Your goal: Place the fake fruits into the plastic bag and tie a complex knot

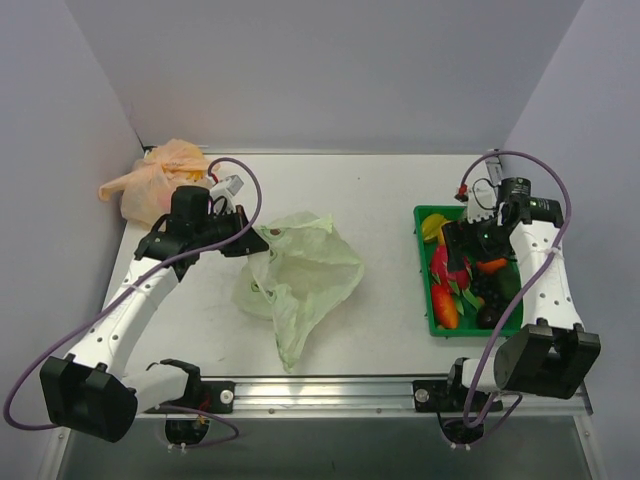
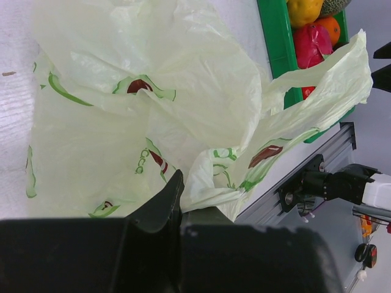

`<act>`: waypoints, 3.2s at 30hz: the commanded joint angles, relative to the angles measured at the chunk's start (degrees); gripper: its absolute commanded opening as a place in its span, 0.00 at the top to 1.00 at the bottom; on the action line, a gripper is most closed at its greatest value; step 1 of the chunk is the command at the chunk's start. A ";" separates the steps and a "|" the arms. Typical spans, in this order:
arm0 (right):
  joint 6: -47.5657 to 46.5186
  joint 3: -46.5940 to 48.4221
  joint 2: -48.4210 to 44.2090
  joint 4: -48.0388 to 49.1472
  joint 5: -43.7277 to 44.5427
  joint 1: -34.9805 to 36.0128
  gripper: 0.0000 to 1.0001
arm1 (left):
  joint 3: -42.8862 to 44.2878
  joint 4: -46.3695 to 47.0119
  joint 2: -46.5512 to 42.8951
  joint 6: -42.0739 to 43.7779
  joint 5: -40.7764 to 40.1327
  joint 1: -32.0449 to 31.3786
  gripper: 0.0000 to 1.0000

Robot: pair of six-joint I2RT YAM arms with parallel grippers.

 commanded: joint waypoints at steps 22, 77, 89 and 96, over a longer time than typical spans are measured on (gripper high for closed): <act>3.40 -9.05 18.76 17.51 7.31 4.07 0.00 | 0.46 3.65 0.76 -3.66 -0.02 -0.38 0.96; 8.85 17.58 9.87 3.45 -26.53 49.95 1.00 | 1.61 5.84 6.30 -20.27 7.45 6.38 1.00; 24.49 25.40 25.35 4.94 -26.18 48.98 1.00 | -0.06 7.51 5.07 -20.18 9.83 6.30 1.00; 41.97 24.09 24.04 16.10 -20.64 44.68 1.00 | -2.35 7.78 4.62 -20.19 11.23 6.30 1.00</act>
